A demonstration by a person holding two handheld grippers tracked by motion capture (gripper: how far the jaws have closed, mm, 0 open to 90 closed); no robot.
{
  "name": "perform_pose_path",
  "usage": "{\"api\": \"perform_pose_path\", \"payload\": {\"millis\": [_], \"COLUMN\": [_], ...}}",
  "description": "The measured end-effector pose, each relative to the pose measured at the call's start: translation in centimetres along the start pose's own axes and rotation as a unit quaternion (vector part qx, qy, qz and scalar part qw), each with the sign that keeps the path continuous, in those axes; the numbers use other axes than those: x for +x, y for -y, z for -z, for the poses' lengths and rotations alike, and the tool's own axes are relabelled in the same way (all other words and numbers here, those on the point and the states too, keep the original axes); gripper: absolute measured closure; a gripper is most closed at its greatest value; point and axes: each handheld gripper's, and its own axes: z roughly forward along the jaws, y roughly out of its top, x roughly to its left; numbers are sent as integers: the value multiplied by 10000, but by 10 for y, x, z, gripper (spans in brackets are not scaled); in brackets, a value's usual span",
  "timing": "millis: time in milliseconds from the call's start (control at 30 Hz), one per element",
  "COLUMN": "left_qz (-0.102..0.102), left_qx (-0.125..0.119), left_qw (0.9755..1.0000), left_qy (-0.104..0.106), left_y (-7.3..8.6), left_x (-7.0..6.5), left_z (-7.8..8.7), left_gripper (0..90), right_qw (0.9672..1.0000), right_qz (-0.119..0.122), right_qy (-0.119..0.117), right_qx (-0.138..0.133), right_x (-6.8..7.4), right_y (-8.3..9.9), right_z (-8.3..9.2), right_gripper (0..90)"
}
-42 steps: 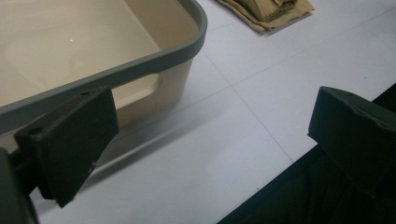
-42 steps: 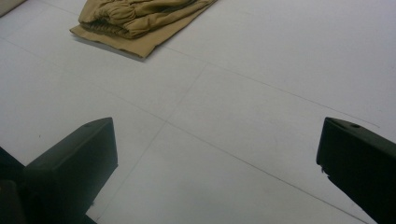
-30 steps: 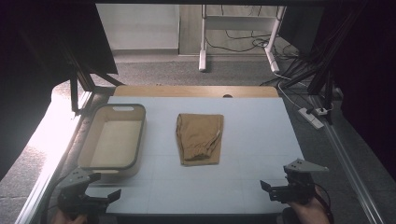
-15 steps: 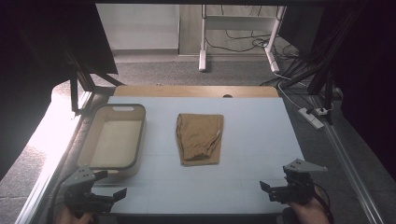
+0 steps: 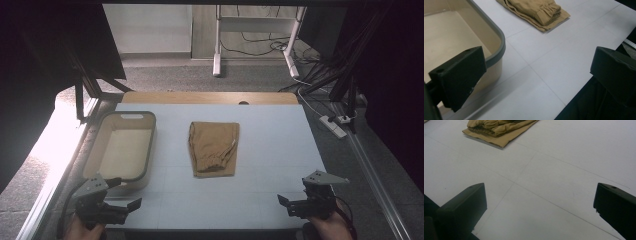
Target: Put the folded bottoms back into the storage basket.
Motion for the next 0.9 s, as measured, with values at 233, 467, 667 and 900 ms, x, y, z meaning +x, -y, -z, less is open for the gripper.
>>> {"api": "perform_pose_path", "payload": {"millis": [233,467,667,900], "left_qz": [22,24,-35,-185], "left_qx": [15,54,119,148], "left_qw": [9999,9999,9998,9995], "left_qy": [104,151,186,195], "left_y": [-8,-16,-20,-28], "left_x": [-2,-7,-10,-13], "left_z": [-7,-14,-20,-29], "left_gripper": [0,0,0,0], "right_qw": [10000,10000,10000,9999], "right_qz": [20,34,79,135], "right_qy": [-2,0,-2,-2], "right_qx": [30,28,54,85], "right_x": [0,1,1,2], "right_y": [0,0,0,-1], "right_z": [0,-1,-1,-1], "right_gripper": [0,0,0,0]}}
